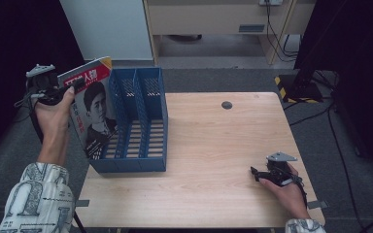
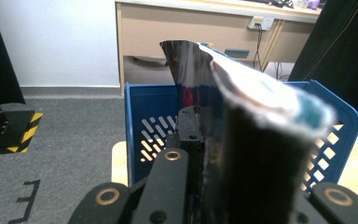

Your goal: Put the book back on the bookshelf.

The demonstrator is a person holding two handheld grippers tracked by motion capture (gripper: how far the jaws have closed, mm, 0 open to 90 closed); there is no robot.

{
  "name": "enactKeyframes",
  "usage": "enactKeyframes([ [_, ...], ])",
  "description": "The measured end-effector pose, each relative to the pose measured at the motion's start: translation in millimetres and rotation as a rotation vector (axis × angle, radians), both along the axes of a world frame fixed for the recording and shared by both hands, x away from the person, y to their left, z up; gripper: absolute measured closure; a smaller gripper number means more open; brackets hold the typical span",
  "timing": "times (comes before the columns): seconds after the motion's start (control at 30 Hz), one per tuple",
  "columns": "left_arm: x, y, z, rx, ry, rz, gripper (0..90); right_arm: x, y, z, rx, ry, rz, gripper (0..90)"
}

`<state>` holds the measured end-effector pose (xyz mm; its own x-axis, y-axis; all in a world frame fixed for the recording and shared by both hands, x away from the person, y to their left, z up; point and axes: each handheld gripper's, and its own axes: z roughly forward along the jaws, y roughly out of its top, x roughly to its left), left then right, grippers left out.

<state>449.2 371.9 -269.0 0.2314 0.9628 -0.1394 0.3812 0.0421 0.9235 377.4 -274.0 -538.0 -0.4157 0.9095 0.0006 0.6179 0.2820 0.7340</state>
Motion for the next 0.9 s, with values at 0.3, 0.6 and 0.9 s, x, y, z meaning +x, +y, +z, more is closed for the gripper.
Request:
enactKeyframes([
  [0.3,-1.6,2.1,-7.4,-0.033,-0.042,0.001,86.6,-0.1,0.0,0.0,0.0,0.0,-0.001,18.3],
  [0.6,-6.0,1.9,-20.4,-0.061,-0.081,0.01,86.6,-0.2,0.1,0.0,0.0,0.0,-0.001,18.4],
  [0.9,-9.0,-0.6,-28.8,-0.057,-0.112,0.019,86.6,-0.4,0.2,0.1,0.001,0.0,-0.002,18.4],
])
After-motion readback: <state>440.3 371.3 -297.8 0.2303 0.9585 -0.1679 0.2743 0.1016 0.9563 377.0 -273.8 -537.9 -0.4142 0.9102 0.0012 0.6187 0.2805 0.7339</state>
